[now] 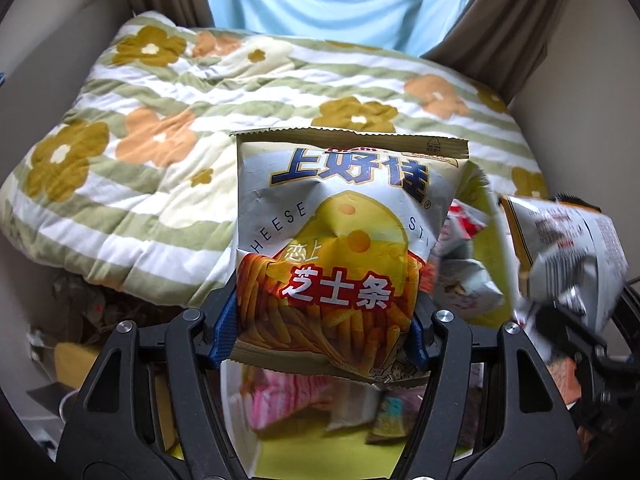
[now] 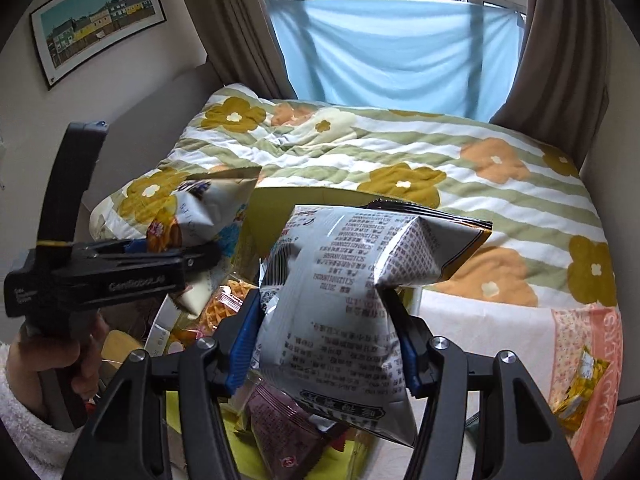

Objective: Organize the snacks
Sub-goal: 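Carry both bags over the box and open both grippers to drop them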

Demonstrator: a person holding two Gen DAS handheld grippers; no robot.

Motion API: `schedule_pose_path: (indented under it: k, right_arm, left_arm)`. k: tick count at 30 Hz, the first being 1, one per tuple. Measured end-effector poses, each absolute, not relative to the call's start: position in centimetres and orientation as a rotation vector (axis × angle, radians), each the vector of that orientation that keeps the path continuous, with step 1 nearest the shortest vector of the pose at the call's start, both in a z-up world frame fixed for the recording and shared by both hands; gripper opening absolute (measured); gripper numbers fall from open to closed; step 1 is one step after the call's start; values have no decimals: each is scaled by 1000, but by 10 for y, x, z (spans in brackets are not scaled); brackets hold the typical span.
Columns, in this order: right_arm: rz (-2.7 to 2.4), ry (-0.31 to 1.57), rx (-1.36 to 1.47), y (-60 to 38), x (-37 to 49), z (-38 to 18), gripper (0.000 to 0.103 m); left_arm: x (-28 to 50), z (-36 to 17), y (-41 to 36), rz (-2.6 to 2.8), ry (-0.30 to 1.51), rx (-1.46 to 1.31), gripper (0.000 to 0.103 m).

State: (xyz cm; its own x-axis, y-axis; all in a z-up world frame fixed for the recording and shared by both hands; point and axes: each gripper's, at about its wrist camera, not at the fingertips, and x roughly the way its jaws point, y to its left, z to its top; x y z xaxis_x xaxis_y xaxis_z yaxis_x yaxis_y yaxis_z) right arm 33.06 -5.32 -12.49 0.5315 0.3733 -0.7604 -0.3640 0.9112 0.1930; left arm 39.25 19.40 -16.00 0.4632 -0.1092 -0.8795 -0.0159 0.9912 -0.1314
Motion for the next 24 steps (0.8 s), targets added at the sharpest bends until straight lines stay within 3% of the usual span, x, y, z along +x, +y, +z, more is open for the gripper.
schedule_pose_path:
  k: [1, 3, 19, 21, 24]
  right_arm:
    - [432, 921, 6, -50, 332, -127, 55]
    - [416, 937, 3, -47, 333, -129, 55]
    - [441, 975, -33, -30, 345, -139, 56]
    - [447, 981, -29, -27, 348, -140, 61]
    - [440, 928, -40, -24, 346, -136, 92]
  left_arm:
    - [397, -163, 195, -63, 1096, -124, 71]
    - [402, -165, 198, -82, 1088, -137, 103]
    - [365, -156, 216, -89, 1048, -140, 103]
    - [359, -156, 219, -80, 1047, -152, 103]
    - [351, -153, 223, -58, 1039, -152, 103]
